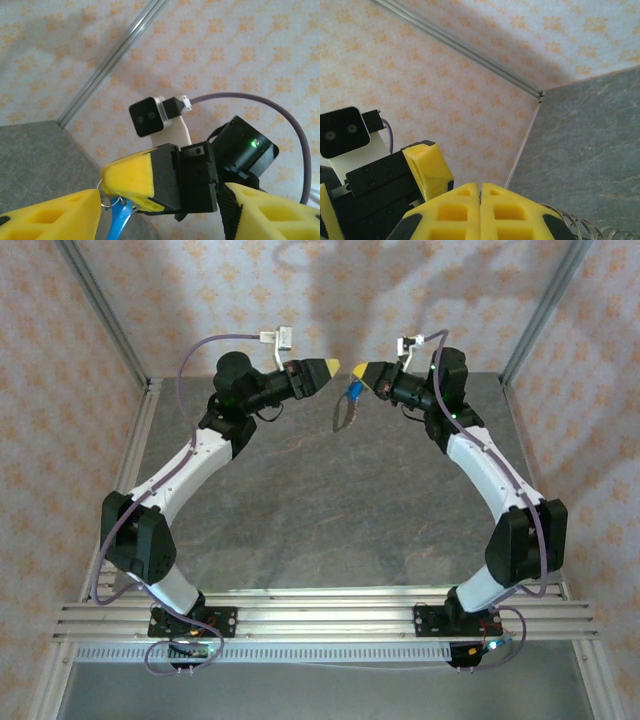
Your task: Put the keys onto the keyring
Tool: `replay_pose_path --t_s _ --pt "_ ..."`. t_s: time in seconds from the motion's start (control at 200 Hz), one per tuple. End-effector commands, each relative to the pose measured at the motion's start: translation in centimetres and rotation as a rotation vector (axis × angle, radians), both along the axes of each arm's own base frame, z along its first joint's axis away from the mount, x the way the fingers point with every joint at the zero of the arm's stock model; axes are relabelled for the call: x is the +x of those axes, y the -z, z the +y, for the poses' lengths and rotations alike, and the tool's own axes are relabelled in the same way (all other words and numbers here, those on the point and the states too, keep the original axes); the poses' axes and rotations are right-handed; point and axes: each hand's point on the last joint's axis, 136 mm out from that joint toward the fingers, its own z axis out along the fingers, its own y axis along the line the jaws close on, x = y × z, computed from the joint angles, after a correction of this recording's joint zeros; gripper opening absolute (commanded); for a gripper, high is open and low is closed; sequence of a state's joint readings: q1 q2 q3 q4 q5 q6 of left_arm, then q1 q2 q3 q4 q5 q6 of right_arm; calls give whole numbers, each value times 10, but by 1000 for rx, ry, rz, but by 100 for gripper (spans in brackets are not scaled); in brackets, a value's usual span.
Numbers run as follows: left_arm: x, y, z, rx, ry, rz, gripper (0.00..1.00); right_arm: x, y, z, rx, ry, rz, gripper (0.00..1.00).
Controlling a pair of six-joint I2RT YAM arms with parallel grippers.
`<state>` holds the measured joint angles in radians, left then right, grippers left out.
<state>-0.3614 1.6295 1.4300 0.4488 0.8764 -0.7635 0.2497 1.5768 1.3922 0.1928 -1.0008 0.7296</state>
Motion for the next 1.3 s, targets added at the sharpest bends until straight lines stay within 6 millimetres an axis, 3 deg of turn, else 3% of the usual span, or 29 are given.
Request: replay_pose_path --t_s 0.0,0.355,0.59,0.776,1.116,1.291 --pt "-4 3 2 30 32 -28 65 -9 -30 4 37 -77 -51 0" --pt "-2 9 1 57 44 -2 65 -3 -46 8 37 -94 17 0" --pt "-6 13 7 120 38 18 65 -5 -39 8 21 -97 49 0" --pt "-3 15 7 91 38 42 65 -19 -37 7 36 -122 12 0" --pt "-11 -21 11 33 40 -48 59 -44 -62 3 68 -137 -140 0" --pt "-5 -26 6 34 68 -74 57 -43 -69 2 68 -130 -206 0"
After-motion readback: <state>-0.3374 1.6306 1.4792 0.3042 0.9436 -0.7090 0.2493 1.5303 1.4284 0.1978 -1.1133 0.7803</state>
